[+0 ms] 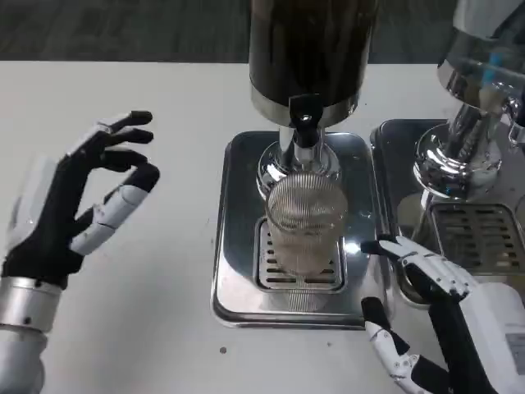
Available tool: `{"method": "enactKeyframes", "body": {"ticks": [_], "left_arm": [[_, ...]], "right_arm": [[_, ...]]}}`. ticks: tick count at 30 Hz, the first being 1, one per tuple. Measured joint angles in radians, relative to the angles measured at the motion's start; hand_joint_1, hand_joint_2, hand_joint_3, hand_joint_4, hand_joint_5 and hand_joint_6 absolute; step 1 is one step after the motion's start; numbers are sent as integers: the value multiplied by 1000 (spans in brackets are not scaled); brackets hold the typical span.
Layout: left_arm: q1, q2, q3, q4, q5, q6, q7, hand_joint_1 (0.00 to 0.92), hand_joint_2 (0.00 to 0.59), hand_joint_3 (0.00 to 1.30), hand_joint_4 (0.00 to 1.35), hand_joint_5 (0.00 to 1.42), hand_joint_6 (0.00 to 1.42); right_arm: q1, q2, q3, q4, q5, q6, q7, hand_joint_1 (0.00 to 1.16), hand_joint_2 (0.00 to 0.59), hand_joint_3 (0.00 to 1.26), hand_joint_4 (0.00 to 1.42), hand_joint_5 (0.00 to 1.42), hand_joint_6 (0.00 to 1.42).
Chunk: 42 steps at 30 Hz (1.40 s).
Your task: Grasp the cup under the faucet to collect the drink, then remove the cup.
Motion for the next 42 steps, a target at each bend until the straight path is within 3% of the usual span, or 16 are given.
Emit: {"method": "enactKeyframes", "body": {"ticks": [4,7,12,15,20,24,27,42], "left_arm": [[-6,80,69,-99,-253,7,-247,0,124,362,361,370,390],[-17,106,94,-142,-392,55,-394,0,116,342,326,325,323],[-69,160,130,-212,-646,268,-735,0,120,305,270,258,224],[-160,202,145,-240,-793,484,-985,0,123,272,227,218,190],[-253,206,154,-238,-890,731,-1185,0,109,215,159,167,122],[-320,186,174,-214,-930,878,-1258,0,117,205,132,138,82],[-348,162,191,-200,-933,933,-1280,0,124,205,130,133,62],[-415,-19,181,-160,-852,969,-1267,0,134,245,188,193,100]], "right_arm": [[-30,13,16,34,0,2,-7,436,470,326,247,288,320],[-42,16,28,49,-1,3,-12,436,470,326,247,293,321],[-76,20,36,80,0,3,-20,436,470,326,247,297,321],[-95,25,41,93,1,3,-24,436,470,326,247,300,321],[-103,35,47,113,4,3,-26,437,471,326,247,302,321],[-104,46,50,113,4,3,-31,437,470,326,252,303,321],[-103,51,50,113,12,5,-34,437,470,326,255,303,321],[-84,74,49,114,31,18,-52,437,470,329,257,304,321]]}}
